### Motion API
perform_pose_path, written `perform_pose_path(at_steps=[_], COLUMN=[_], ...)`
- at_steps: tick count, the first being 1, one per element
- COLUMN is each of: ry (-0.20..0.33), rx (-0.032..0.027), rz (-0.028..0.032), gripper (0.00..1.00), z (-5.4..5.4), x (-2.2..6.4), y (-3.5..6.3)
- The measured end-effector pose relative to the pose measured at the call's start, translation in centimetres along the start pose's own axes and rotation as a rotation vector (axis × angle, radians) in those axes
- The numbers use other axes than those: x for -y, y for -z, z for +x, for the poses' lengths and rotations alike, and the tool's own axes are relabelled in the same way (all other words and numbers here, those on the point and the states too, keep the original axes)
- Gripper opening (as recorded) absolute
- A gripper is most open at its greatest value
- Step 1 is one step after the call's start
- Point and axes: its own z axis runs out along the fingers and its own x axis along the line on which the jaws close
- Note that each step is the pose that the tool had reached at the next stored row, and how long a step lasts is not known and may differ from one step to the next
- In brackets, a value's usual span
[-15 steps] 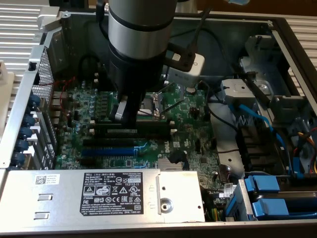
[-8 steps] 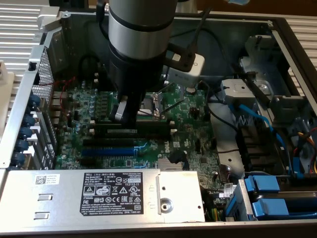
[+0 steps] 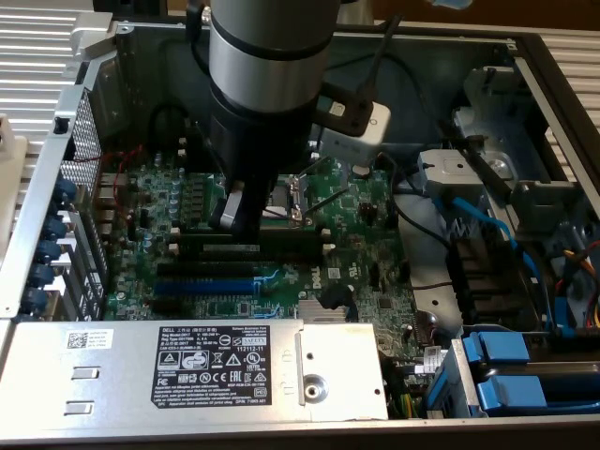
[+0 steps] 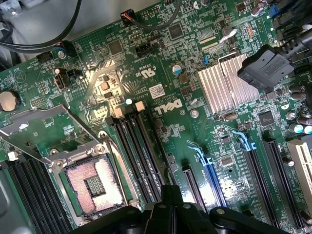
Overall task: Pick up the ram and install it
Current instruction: 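Press down the ram until it locks into place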
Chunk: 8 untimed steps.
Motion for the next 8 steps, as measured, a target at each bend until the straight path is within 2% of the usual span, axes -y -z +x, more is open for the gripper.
perform_pose_path(at_steps=[8], ry=[0.0], rx=[0.0011], rz=[0.0026], gripper=[0.11], z=[-0.01], x=[-0.02], y=[0.0])
